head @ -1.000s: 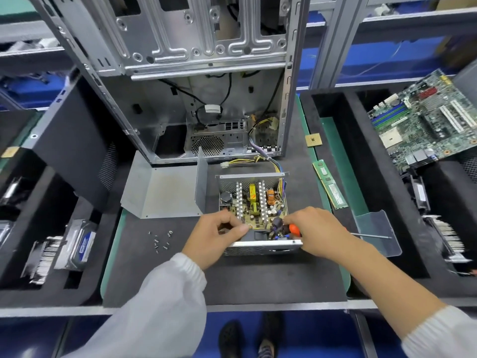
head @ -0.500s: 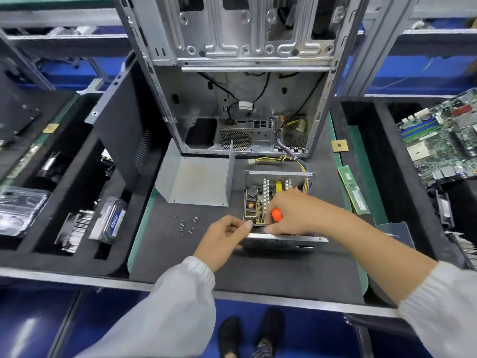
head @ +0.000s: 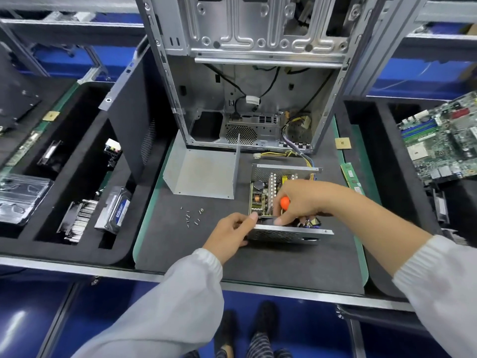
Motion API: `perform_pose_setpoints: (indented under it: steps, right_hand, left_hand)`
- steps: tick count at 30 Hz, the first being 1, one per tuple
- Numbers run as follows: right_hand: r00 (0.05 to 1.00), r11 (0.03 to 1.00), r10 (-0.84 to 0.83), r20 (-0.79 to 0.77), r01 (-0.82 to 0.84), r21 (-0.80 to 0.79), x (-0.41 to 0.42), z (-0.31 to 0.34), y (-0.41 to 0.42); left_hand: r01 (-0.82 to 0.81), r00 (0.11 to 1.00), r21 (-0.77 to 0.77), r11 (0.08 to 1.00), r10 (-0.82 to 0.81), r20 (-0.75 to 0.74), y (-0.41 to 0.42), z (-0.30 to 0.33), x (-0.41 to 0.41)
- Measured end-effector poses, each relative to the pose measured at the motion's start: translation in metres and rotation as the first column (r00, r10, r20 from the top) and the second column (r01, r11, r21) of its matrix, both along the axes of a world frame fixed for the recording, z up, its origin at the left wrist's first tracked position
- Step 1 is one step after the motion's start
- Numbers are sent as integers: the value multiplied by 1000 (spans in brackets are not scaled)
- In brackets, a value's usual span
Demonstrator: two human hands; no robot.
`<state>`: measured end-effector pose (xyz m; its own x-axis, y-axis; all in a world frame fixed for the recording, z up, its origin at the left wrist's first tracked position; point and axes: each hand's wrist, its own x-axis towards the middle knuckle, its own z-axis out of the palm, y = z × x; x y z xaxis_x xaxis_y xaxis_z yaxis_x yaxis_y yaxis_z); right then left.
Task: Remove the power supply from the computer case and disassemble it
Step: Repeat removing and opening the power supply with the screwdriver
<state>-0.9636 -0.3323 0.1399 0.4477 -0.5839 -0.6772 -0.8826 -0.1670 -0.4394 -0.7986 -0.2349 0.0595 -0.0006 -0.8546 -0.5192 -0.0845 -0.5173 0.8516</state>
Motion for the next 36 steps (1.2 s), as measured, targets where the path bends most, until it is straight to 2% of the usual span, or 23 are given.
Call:
perform_pose_setpoints:
  steps: [7, 14, 24, 31, 36]
  right_hand:
    - [986, 987, -150, 77, 145, 68, -3, -10, -8]
    - [978, 980, -173, 120, 160, 116, -5, -13, -12]
    - [989, 992, -113, 93, 106, 71, -14, -8, -13]
    - [993, 999, -31, 114, 32, -8, 9, 3, -20]
    - [982, 998, -56, 182, 51, 32, 1, 23, -27]
  left_hand:
    - [-23, 1000, -3, 1000, 23, 13, 3, -5, -8]
    - [46, 989, -31, 998, -41, 144, 6, -6, -11]
    - [138, 974, -21, 990, -132, 184, 8, -4, -9]
    - [119, 984, -8, 993, -117, 138, 13, -3, -10]
    - [4, 999, -116, 993, 1, 45, 22, -1, -19]
